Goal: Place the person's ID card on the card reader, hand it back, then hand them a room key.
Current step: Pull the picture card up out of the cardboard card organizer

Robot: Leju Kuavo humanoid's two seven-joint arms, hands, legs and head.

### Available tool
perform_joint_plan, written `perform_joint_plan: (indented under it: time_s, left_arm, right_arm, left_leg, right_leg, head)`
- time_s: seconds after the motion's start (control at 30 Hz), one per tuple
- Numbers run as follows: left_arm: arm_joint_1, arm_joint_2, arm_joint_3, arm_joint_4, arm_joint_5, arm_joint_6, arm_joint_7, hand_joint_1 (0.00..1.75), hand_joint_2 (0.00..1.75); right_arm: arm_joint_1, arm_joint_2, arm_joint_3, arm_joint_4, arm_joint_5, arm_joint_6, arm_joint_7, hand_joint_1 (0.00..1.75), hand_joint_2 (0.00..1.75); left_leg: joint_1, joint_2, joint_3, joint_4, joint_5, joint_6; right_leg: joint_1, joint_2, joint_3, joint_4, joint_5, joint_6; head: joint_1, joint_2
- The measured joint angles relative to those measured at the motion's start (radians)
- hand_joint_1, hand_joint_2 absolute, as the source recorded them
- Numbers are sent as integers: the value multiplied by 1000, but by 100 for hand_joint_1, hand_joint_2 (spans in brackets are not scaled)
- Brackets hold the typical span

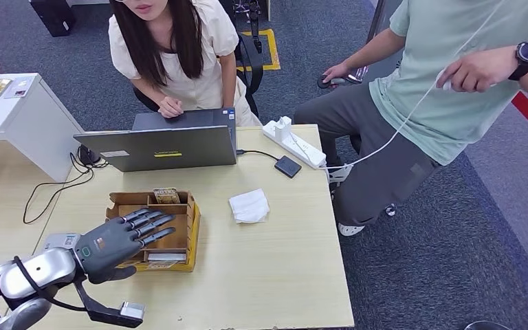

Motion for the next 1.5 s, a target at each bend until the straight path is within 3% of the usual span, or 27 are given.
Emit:
perform_joint_plan:
  time_s: [0.67, 1.23, 1.5]
  left_arm:
    - [-1, 81, 14, -8, 16, -31, -13, 0, 175]
    - [-9, 104, 15, -18, 27, -50, -24, 0, 175]
    - [3, 99, 15, -18, -27, -21, 24, 0, 175]
  right_arm:
    - [0, 0, 0, 0, 2, -4, -2, 0, 175]
    - [-2, -2, 0, 9, 3, -14, -6, 0, 175]
    - [-3, -2, 0, 13, 3, -14, -5, 0, 175]
  left_leg:
    - [0, 0, 0, 0, 0, 0]
    - [0, 0, 0, 0, 0, 0]
    - [0, 0, 0, 0, 0, 0]
  right_leg:
    - [0, 0, 0, 0, 0, 0]
    - [0, 0, 0, 0, 0, 0]
    - [0, 0, 0, 0, 0, 0]
  head:
    - [0, 0]
    - [0, 0]
    - [0, 0]
